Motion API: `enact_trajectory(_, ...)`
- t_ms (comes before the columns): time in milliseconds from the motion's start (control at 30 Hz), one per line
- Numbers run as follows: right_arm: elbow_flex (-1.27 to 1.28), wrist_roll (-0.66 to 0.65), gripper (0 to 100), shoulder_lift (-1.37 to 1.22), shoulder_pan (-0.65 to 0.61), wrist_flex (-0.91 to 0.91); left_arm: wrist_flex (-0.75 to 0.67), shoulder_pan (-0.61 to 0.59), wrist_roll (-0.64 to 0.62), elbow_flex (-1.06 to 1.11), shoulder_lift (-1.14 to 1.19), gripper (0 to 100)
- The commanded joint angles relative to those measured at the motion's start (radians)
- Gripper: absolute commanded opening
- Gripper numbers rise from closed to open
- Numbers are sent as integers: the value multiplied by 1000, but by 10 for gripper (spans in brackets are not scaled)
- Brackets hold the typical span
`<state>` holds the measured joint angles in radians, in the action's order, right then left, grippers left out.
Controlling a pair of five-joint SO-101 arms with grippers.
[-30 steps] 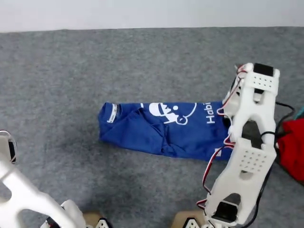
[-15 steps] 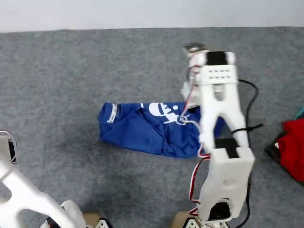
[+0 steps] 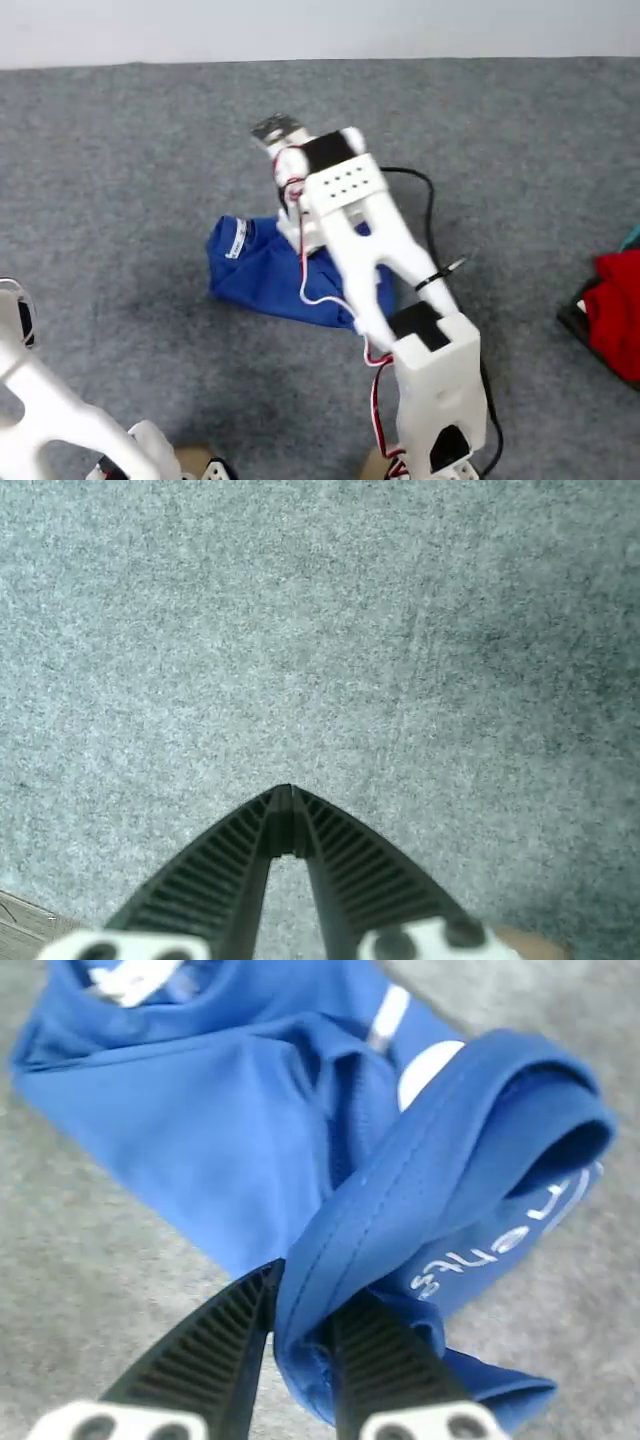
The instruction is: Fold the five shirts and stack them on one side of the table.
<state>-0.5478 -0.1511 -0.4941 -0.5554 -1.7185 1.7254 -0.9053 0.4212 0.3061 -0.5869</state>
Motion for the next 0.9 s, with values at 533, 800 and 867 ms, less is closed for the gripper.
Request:
enact_trajectory(533, -276, -26, 10, -133, -139, -5, 28, -5, 6, -2, -28, 4)
enact_trajectory(800, -453, -28, 10, -225, -150, -22, 28, -5, 6, -2, -28, 4)
enact_trajectory(867, -489, -28, 10, -249, -170, -21, 28, -3, 6, -1, -28, 4)
